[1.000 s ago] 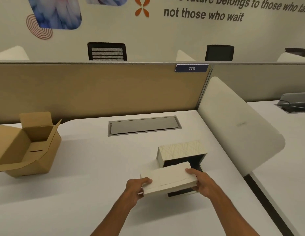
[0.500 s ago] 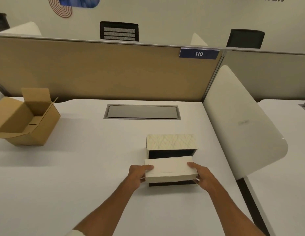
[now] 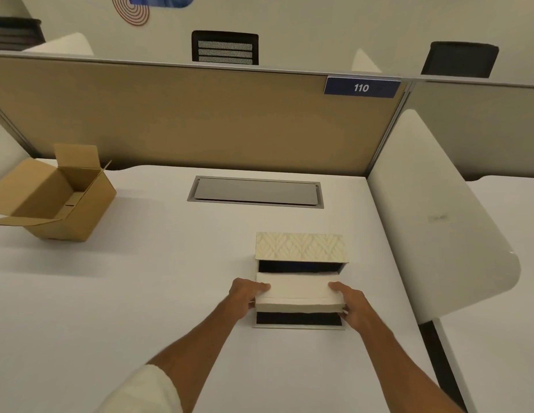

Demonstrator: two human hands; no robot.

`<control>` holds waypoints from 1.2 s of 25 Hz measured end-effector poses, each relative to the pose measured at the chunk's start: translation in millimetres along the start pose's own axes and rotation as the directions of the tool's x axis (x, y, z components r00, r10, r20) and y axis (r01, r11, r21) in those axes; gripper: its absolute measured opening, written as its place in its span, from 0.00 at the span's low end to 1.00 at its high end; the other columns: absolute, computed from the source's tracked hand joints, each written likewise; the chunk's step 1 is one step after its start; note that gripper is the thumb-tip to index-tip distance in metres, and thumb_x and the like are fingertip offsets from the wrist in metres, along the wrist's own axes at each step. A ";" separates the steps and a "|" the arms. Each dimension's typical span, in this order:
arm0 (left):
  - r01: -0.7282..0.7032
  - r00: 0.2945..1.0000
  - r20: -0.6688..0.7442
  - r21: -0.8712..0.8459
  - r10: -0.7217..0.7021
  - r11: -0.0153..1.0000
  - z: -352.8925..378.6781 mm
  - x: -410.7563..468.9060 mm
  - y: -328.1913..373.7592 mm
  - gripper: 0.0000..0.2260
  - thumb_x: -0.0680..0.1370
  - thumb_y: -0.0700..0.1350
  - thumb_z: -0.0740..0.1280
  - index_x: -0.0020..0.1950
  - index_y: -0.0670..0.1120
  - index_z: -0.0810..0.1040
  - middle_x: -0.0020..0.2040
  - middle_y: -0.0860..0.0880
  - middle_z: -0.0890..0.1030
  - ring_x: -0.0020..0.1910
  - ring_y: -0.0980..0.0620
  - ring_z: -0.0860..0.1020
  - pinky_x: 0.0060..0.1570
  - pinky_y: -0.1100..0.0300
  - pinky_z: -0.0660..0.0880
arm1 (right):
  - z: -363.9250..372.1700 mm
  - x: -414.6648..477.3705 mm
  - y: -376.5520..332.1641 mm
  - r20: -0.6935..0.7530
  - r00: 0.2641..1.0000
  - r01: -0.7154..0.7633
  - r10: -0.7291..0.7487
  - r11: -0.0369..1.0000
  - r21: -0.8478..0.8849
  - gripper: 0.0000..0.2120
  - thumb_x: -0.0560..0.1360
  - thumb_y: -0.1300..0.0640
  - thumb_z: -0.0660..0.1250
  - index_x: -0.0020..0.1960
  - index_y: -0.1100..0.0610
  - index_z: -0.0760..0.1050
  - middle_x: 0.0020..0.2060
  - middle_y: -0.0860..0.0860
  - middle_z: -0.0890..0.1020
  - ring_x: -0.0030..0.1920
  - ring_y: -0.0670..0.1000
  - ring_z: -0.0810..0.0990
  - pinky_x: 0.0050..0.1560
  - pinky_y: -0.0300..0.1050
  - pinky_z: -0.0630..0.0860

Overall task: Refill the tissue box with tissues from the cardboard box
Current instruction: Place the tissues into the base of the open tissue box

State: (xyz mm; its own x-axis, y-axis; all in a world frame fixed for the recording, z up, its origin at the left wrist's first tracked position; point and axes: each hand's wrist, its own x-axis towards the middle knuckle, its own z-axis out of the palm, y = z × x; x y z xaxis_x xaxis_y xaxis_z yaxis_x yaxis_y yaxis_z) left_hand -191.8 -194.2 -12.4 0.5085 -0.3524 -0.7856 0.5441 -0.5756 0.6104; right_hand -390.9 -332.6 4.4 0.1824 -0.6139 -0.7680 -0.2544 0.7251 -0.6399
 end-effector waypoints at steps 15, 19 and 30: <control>0.016 0.998 -0.064 0.124 -0.008 0.992 6.3 12.2 -2.0 0.23 0.69 0.43 0.77 0.59 0.38 0.72 0.54 0.42 0.76 0.53 0.44 0.75 0.51 0.57 0.77 | -0.2 16.3 2.3 -0.057 0.998 -0.014 0.010 0.997 -0.079 0.17 0.73 0.56 0.71 0.56 0.60 0.67 0.52 0.58 0.73 0.53 0.58 0.72 0.60 0.52 0.73; 0.014 0.997 -0.072 0.194 0.000 0.981 8.7 13.8 -0.5 0.23 0.70 0.45 0.76 0.59 0.38 0.72 0.54 0.42 0.76 0.51 0.45 0.75 0.52 0.56 0.76 | 0.4 19.6 5.0 -0.074 0.997 -0.012 0.004 0.995 -0.104 0.19 0.72 0.55 0.71 0.57 0.59 0.67 0.54 0.59 0.73 0.55 0.59 0.72 0.62 0.54 0.73; -0.014 0.997 -0.074 0.278 0.035 0.960 11.3 11.8 -1.7 0.25 0.71 0.45 0.75 0.62 0.39 0.70 0.56 0.42 0.75 0.52 0.46 0.73 0.50 0.57 0.75 | 0.7 21.1 10.6 -0.127 0.992 0.003 -0.026 0.984 -0.181 0.20 0.74 0.53 0.69 0.60 0.62 0.67 0.52 0.58 0.72 0.53 0.57 0.71 0.57 0.51 0.72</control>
State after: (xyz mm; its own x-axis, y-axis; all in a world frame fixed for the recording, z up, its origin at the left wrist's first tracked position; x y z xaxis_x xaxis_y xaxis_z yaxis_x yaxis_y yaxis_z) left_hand -194.3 -205.8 -23.9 0.5754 -0.3172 -0.7539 0.3301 -0.7532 0.5689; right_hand -389.1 -337.6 -18.6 0.0671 -0.6671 -0.7419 -0.4213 0.6551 -0.6272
